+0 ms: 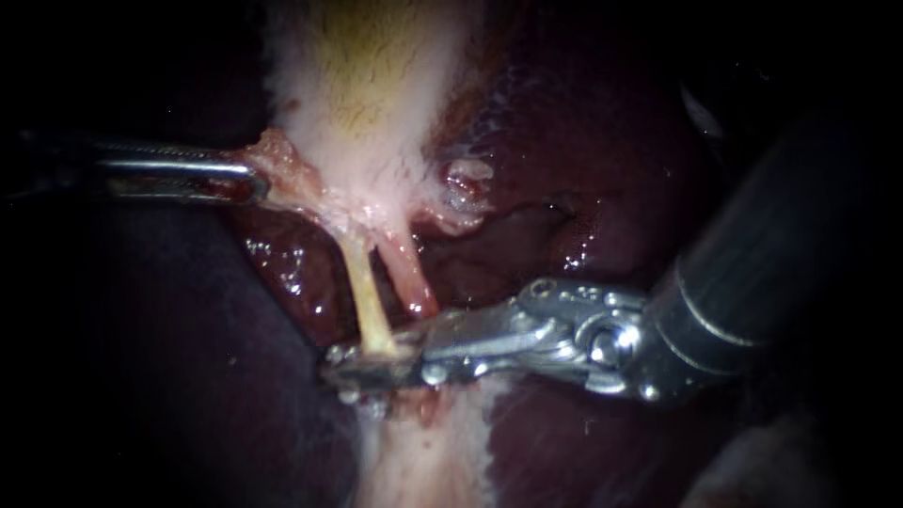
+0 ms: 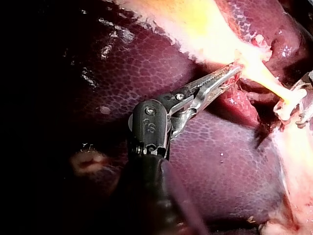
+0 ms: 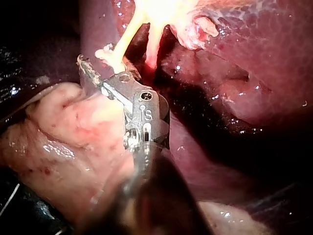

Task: Going back second clip left tube

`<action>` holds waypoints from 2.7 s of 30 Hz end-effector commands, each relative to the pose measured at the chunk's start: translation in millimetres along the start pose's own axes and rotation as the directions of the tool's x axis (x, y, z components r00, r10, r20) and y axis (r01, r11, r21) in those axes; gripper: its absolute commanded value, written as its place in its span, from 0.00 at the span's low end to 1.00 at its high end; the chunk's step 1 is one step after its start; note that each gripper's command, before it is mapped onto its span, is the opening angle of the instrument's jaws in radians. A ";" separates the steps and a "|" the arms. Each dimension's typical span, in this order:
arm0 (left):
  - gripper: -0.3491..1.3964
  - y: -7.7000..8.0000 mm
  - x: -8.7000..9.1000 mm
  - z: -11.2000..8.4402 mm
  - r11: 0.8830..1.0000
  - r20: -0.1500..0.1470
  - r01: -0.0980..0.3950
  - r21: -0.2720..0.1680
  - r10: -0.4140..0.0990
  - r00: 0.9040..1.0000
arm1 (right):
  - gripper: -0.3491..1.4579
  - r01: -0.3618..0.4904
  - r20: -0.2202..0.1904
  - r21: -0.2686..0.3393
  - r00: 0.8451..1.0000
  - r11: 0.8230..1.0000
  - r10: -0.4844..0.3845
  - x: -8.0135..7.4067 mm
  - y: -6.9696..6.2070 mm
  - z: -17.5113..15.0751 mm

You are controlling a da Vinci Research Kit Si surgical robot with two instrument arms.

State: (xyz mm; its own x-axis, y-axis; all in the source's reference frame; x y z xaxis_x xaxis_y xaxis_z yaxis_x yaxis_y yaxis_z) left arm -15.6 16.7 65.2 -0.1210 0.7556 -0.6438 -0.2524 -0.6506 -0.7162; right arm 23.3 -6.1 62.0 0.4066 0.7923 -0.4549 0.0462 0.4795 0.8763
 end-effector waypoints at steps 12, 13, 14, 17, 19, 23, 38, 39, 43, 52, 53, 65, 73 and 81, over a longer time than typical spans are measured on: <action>0.00 0.0 -0.1 0.1 1.000 0.000 -0.001 0.000 0.001 1.000 | 0.46 0.094 -0.045 -0.051 0.994 0.994 -0.096 -0.5 2.0 0.5; 0.00 0.0 -0.1 0.1 1.000 0.000 -0.001 0.000 0.001 1.000 | 0.46 0.105 -0.048 -0.059 0.993 0.993 -0.108 -0.5 2.5 0.4; 0.00 0.0 -0.2 0.1 1.000 0.000 -0.001 0.000 0.001 1.000 | 0.47 0.122 -0.051 -0.071 0.991 0.990 -0.125 -0.6 3.1 0.3; 0.00 0.0 -0.2 0.1 1.000 0.000 -0.001 0.000 0.001 1.000 | 0.47 0.161 -0.053 -0.088 0.985 0.983 -0.166 -0.9 4.3 0.0; 0.00 0.0 -0.2 0.1 1.000 -0.001 -0.001 0.003 0.001 1.000 | 0.47 0.190 -0.054 -0.100 0.979 0.977 -0.196 -1.1 4.9 -0.2; 0.00 0.0 -0.3 0.1 1.000 -0.001 -0.002 0.004 0.002 1.000 | 0.47 0.235 -0.057 -0.121 0.968 0.964 -0.243 -1.3 5.7 -0.6; 0.00 0.1 -0.4 0.1 1.000 0.000 -0.002 0.002 0.002 1.000 | 0.47 0.344 -0.032 -0.147 0.935 0.927 -0.352 -2.0 5.7 -3.4; 0.00 0.1 -0.4 0.1 1.000 0.000 -0.002 0.002 0.002 1.000 | 0.47 0.365 -0.030 -0.151 0.927 0.919 -0.374 -2.1 5.5 -4.1; 0.00 0.1 -0.5 0.2 1.000 0.000 -0.003 0.002 0.003 1.000 | 0.47 0.413 -0.028 -0.207 0.904 0.887 -0.428 -2.3 4.7 -7.0; 0.00 0.1 -0.5 0.2 1.000 0.000 -0.003 0.002 0.003 1.000 | 0.47 0.488 -0.010 -0.238 0.863 0.840 -0.504 -1.8 3.0 -14.0; 0.00 0.1 -0.5 0.2 1.000 0.000 -0.003 0.002 0.003 1.000 | 0.47 0.497 -0.008 -0.236 0.858 0.835 -0.513 -1.8 2.8 -14.8; 0.00 0.0 -0.6 0.3 1.000 -0.003 -0.003 0.001 0.003 1.000 | 0.47 0.536 0.015 -0.218 0.838 0.816 -0.546 -2.9 2.1 -18.4; 0.00 -0.8 -1.6 2.6 1.000 0.008 -0.009 0.004 0.009 1.000 | 0.47 0.536 0.015 -0.217 0.838 0.816 -0.546 -2.9 2.1 -18.6; 0.00 -2.5 -3.9 6.0 1.000 0.025 -0.017 0.005 0.017 1.000 | 0.47 0.536 0.015 -0.216 0.837 0.816 -0.546 -3.0 2.0 -18.7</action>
State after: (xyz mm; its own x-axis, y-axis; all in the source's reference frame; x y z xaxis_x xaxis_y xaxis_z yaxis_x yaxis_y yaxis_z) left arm -20.6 15.8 71.5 -0.1490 0.7450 -0.6502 -0.2516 -0.6644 -0.7037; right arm 5.1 -0.3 62.2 0.3294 0.3958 -0.8572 0.0584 0.8976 0.4369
